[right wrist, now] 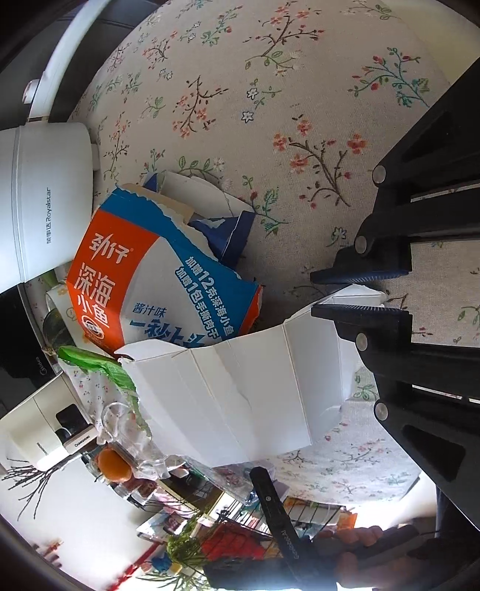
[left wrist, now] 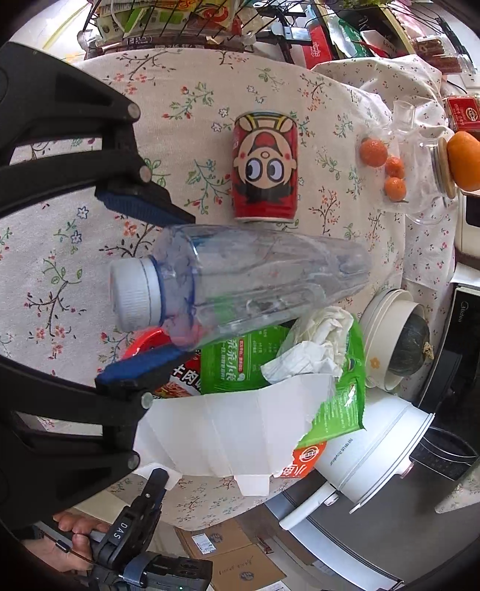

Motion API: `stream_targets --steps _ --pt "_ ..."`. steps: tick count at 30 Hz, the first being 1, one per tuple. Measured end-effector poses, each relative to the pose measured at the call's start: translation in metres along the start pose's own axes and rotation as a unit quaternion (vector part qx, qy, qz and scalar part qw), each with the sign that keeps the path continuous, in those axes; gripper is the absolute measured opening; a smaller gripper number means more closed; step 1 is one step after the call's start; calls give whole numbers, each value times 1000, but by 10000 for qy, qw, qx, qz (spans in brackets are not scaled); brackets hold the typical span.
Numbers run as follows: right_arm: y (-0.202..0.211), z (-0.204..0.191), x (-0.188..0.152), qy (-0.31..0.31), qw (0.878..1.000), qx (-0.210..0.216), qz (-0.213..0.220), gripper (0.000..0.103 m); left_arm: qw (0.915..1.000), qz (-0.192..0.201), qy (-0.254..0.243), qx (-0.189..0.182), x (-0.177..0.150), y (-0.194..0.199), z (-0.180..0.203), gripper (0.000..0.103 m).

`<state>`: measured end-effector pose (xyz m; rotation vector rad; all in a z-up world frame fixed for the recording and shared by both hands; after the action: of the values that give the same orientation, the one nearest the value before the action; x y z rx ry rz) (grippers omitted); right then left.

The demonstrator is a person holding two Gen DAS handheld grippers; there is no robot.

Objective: Collect trash
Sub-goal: 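Grasp the clear water bottle with the left gripper while the right gripper grasps the white paper, then carry the bottle and paper to the white bin and release both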

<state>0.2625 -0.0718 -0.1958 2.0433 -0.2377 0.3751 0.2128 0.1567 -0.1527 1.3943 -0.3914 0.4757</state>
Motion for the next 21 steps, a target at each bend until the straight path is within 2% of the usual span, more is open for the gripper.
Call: stream_targets --steps 5,10,18,21 --pt "49 -25 2 234 9982 280 471 5 9992 355 123 -110 1 34 -6 64" --pt "94 -36 1 316 9948 288 924 4 9963 812 289 -72 8 62 -17 63" --pt "162 -33 0 320 9856 438 1603 3 9890 1461 221 84 19 99 -20 63" --pt "180 -26 -6 372 9841 306 1707 3 9873 1583 89 -101 18 109 -9 63"
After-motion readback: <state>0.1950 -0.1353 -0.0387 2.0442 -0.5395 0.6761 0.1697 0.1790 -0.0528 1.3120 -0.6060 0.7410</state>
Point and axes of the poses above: each gripper's, at about its wrist camera, not at the fingertips, and y roughly against the way its jaws point, z to its right, x to its top, the point moved 7 cm from there along -y, roughly the way its jaws point, and after that the axes turned 10 degrees about -y, right-handed, at the moved point
